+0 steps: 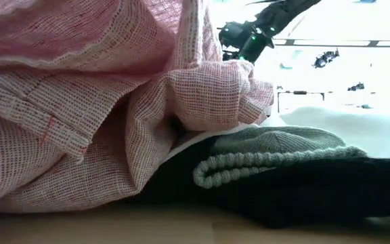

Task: Pick & Place Cloths
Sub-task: Put the blue shirt into the blue bin

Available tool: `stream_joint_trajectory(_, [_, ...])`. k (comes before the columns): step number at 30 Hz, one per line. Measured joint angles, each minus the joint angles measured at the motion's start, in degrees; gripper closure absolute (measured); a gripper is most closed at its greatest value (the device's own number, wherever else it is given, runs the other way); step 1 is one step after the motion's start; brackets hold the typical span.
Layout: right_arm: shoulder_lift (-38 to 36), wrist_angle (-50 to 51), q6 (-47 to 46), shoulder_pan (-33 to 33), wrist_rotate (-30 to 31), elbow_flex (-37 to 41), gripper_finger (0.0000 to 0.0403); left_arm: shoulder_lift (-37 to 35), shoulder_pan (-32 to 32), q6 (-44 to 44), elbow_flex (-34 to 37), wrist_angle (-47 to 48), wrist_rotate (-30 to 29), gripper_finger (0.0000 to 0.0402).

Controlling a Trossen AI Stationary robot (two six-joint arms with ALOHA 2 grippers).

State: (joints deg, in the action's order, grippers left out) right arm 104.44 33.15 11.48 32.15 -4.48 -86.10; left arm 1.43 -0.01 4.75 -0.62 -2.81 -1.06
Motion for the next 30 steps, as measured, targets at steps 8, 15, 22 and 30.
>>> stream_joint_trajectory(8, [10.7, 19.8, 6.6, -1.1, 3.1, -17.6, 0.0375, 0.0, 0.0, 0.0, 0.0, 0.0, 0.0, 0.0400])
stream_joint_trajectory(15, [18.0, 25.2, 11.5, -1.2, 4.5, -24.5, 0.0375, 0.0, 0.0, 0.0, 0.0, 0.0, 0.0, 0.0400])
stream_joint_trajectory(22, [22.5, 25.4, 12.8, -1.2, 4.6, -24.7, 0.0375, 0.0, 0.0, 0.0, 0.0, 0.0, 0.0, 0.0400])
stream_joint_trajectory(30, [24.2, 25.4, 12.6, -1.4, 4.7, -24.7, 0.0375, 0.0, 0.0, 0.0, 0.0, 0.0, 0.0, 0.0400])
